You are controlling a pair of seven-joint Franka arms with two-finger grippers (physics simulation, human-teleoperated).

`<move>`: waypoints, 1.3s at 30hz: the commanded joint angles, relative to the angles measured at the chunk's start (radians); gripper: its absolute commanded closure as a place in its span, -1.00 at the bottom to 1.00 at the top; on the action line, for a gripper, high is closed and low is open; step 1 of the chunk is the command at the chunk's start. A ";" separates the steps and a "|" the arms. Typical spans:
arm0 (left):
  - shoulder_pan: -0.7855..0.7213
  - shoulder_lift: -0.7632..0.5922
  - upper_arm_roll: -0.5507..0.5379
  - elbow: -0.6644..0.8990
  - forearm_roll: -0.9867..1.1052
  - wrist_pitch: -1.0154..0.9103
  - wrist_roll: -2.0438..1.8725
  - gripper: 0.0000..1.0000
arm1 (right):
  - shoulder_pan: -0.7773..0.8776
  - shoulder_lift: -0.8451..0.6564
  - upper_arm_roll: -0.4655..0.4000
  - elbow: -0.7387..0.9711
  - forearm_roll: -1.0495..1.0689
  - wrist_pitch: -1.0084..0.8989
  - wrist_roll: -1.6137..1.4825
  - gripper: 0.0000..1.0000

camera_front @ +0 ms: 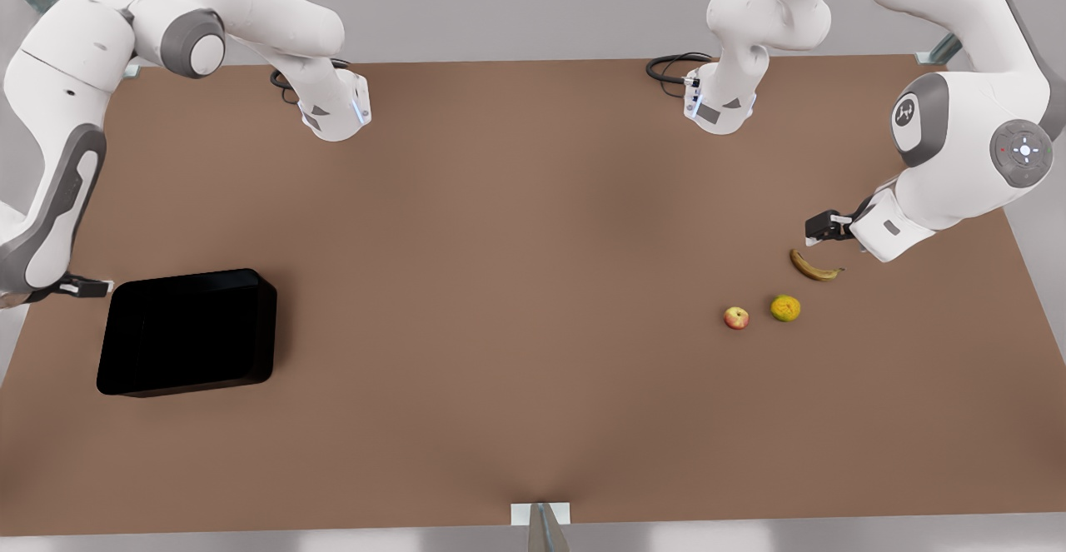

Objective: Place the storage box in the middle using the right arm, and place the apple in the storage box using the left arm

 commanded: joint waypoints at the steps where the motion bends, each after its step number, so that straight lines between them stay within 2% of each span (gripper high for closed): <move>1: 0.000 -0.003 0.001 0.001 0.001 -0.001 0.009 -1.00 | 0.007 0.060 0.001 0.005 0.127 0.295 -0.782 -1.00; 3: 0.000 -0.001 0.004 0.003 0.001 -0.004 0.009 -1.00 | 0.002 0.102 0.001 -0.003 0.193 0.427 -0.939 -1.00; 6: 0.000 -0.001 -0.001 0.006 0.001 -0.005 0.009 -1.00 | 0.004 0.123 0.001 -0.033 0.193 0.550 -0.957 -1.00; 12: 0.000 0.002 -0.002 0.015 -0.006 -0.005 0.005 -1.00 | -0.087 0.157 0.004 -0.061 0.244 0.534 -1.043 -1.00; 18: 0.000 0.008 -0.001 0.017 -0.004 -0.001 0.008 -1.00 | -0.096 0.246 0.004 -0.059 0.250 0.551 -1.037 -1.00; 22: 0.000 0.009 -0.001 0.017 -0.003 -0.002 0.008 -1.00 | -0.096 0.238 0.003 -0.061 0.250 0.528 -1.031 -0.97; 24: 0.000 0.009 -0.001 0.017 -0.003 -0.001 0.008 -1.00 | -0.093 0.237 0.003 -0.061 0.250 0.511 -1.026 -0.24; 25: 0.000 0.011 -0.001 0.017 -0.003 -0.002 0.008 -1.00 | -0.088 0.235 0.003 -0.061 0.247 0.511 -1.026 0.05; 30: 0.000 0.011 -0.001 0.017 -0.003 -0.005 0.008 -1.00 | -0.079 0.235 0.003 -0.061 0.242 0.494 -1.028 0.56; 33: 0.000 0.012 -0.001 0.017 -0.003 -0.005 0.008 -1.00 | -0.073 0.232 0.003 -0.061 0.240 0.491 -1.025 0.57; 39: 0.002 0.002 0.007 0.050 -0.012 -0.010 0.005 -1.00 | -0.036 0.188 0.004 -0.035 0.244 0.341 -1.017 0.57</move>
